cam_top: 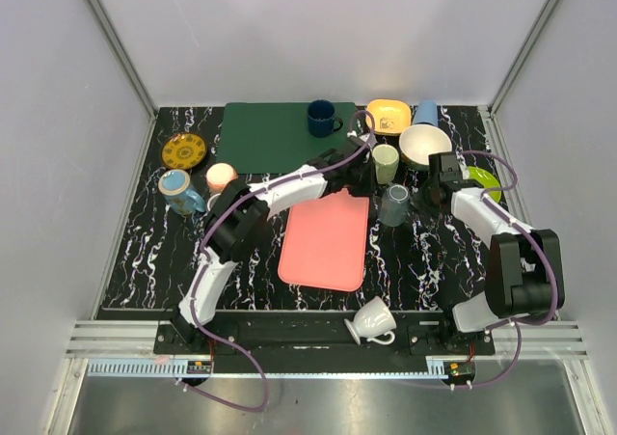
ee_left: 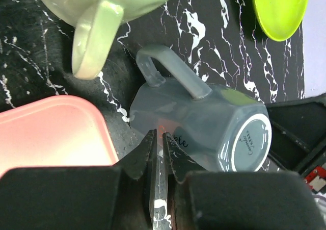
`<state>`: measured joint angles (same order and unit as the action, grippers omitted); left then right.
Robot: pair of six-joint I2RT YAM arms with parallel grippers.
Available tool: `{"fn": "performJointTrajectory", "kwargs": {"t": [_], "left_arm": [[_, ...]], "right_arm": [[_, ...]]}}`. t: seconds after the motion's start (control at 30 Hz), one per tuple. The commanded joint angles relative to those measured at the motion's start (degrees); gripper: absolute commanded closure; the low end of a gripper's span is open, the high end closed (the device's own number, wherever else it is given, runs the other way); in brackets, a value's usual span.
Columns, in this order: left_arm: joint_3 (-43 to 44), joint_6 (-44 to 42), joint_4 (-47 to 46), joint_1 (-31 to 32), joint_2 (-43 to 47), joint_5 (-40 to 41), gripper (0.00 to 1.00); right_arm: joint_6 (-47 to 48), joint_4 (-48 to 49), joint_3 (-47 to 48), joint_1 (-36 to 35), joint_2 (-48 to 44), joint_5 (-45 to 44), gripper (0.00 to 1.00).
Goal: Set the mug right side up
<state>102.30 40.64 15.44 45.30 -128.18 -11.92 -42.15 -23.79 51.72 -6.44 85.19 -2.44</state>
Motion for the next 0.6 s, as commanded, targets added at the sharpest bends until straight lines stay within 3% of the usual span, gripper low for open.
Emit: {"fn": "performJointTrajectory", "kwargs": {"t": [0.0,0.27,0.57], "left_arm": [[2.38,-1.44,-2.34,2.25,1.27,-2.84,0.89],[-0.26,-1.36,-3.4,5.76,2.32,-4.34,0.89],[-3.69,-0.92,-5.07,8.49,3.9,-4.51,0.89]], "right_arm": [[0.58,2.35,3.2,-0.33,0.86,0.33,0.83],[2.33,0.86,5.66,-0.33,1.12,-2.04,0.68],[3.92,-0.73,9.36,-0.16,3.14,-3.98,0.6]]}}
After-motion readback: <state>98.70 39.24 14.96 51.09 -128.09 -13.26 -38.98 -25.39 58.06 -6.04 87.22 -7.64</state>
